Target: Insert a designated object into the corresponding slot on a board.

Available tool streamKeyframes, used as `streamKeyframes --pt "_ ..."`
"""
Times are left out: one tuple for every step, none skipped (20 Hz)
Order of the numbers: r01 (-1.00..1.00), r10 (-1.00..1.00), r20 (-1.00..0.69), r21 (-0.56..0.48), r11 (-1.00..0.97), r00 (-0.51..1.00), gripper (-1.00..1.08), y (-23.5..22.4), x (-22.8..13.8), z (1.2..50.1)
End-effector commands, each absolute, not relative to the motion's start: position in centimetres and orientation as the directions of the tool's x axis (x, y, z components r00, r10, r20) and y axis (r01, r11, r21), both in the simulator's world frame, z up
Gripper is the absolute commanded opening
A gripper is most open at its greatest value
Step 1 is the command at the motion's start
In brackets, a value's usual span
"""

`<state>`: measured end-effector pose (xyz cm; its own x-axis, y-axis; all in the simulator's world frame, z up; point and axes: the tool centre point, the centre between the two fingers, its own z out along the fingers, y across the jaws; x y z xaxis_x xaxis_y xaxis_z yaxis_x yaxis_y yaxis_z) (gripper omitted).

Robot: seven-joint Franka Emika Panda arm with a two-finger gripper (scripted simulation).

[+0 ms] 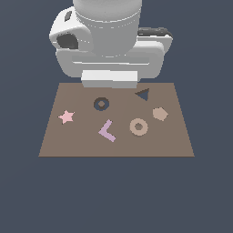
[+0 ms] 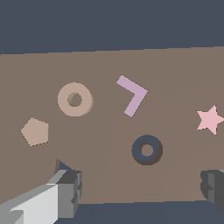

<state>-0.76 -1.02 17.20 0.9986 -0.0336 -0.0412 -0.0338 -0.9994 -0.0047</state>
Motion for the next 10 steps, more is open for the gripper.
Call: streamKeyframes --pt "-0.034 -0.034 -0.041 -0.005 -0.999 0.999 1.0 -1.0 -0.8 17.2" --pt "-0.034 -0.034 -0.041 -0.005 -0.999 0.999 1.0 -1.0 -0.8 17.2" --pt "-0.036 -0.036 -0.041 -0.005 -0.999 0.999 1.0 -1.0 -0.7 17.1" --pt "-0.038 -0.038 -0.041 -0.005 -0.999 0.998 1.0 -0.9 -0.7 17.1" --pt "-0.042 -0.041 -0.04 -0.004 -0.999 0.998 1.0 -0.8 -0.7 17.0" --pt "-0.046 -0.046 -0.04 -0.004 -0.999 0.998 1.0 -0.7 -0.7 16.8" --pt "-0.052 -0.051 -0.04 -0.004 -0.999 0.998 1.0 -0.6 -0.6 16.7" --pt "-0.058 -0.058 -0.039 -0.004 -0.998 0.998 1.0 -0.5 -0.5 16.5" --pt "-0.065 -0.065 -0.038 -0.004 -0.998 0.997 1.0 -0.3 -0.5 16.3" --pt "-0.074 -0.074 -0.037 -0.004 -0.997 0.997 1.0 -0.1 -0.4 16.0"
